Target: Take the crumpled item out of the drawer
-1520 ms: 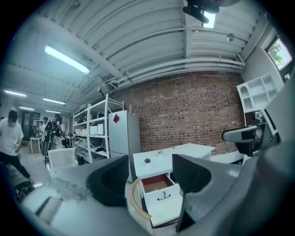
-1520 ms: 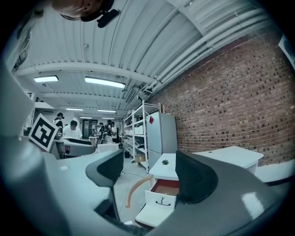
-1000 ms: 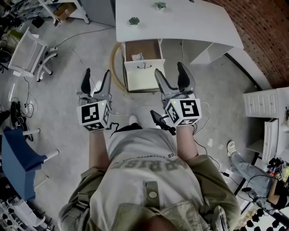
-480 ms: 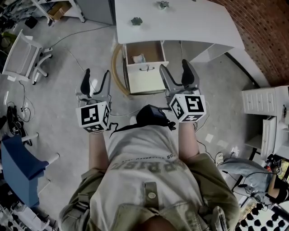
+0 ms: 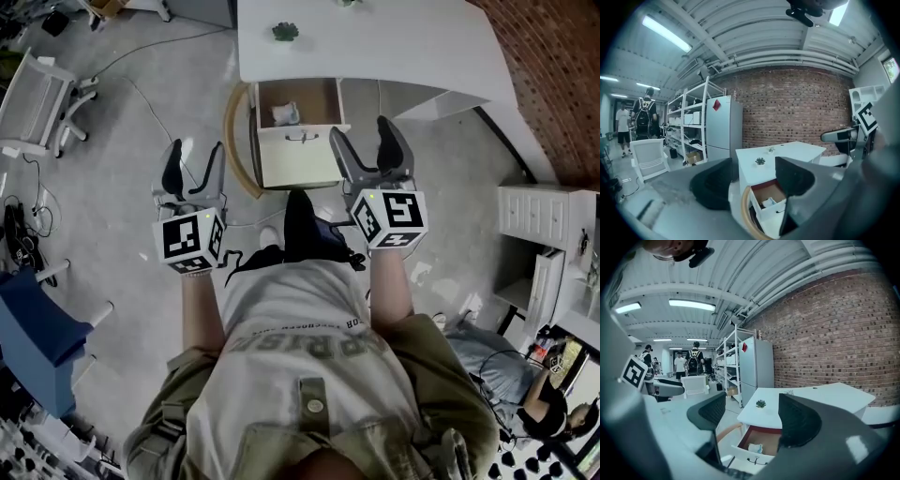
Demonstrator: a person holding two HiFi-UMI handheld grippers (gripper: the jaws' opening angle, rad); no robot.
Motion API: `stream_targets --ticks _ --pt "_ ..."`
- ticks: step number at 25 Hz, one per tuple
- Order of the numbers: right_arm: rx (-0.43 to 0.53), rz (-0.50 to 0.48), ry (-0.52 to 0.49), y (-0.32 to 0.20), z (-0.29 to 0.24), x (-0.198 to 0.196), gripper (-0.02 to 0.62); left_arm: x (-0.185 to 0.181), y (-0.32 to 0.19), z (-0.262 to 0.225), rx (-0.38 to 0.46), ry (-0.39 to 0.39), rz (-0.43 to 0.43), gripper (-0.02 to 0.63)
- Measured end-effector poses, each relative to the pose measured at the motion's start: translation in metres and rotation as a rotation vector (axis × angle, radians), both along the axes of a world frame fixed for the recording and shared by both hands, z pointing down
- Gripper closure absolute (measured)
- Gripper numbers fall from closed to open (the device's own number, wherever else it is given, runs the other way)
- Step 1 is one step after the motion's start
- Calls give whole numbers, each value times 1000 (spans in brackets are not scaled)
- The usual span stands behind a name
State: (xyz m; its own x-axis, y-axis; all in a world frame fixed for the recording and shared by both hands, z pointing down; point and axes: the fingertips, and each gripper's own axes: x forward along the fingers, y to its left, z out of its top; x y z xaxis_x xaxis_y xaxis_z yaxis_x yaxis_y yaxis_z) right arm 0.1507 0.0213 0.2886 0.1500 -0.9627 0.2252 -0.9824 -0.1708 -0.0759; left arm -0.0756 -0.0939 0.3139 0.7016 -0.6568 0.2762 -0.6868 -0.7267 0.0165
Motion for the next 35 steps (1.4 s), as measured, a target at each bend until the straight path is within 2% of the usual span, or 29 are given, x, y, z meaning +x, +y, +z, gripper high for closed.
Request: stream_targets --ticks 9,12,22,28,35 --pt "-111 -105 -26 -68 50 36 250 38 -37 34 -66 -38 -55 307" --pt "-144 -147 4 -94 70 45 253 48 -49 45 -87 -42 -95 307" --pt "-343 -458 167 -175 158 32 266 59 -74 92 -165 -95 -176 305" --pt "-519 -744 393 -186 233 10 272 62 -75 118 -225 -105 -239 304" --pt "-661 -969 408 -188 298 -5 287 62 -78 145 -275 -114 -284 304"
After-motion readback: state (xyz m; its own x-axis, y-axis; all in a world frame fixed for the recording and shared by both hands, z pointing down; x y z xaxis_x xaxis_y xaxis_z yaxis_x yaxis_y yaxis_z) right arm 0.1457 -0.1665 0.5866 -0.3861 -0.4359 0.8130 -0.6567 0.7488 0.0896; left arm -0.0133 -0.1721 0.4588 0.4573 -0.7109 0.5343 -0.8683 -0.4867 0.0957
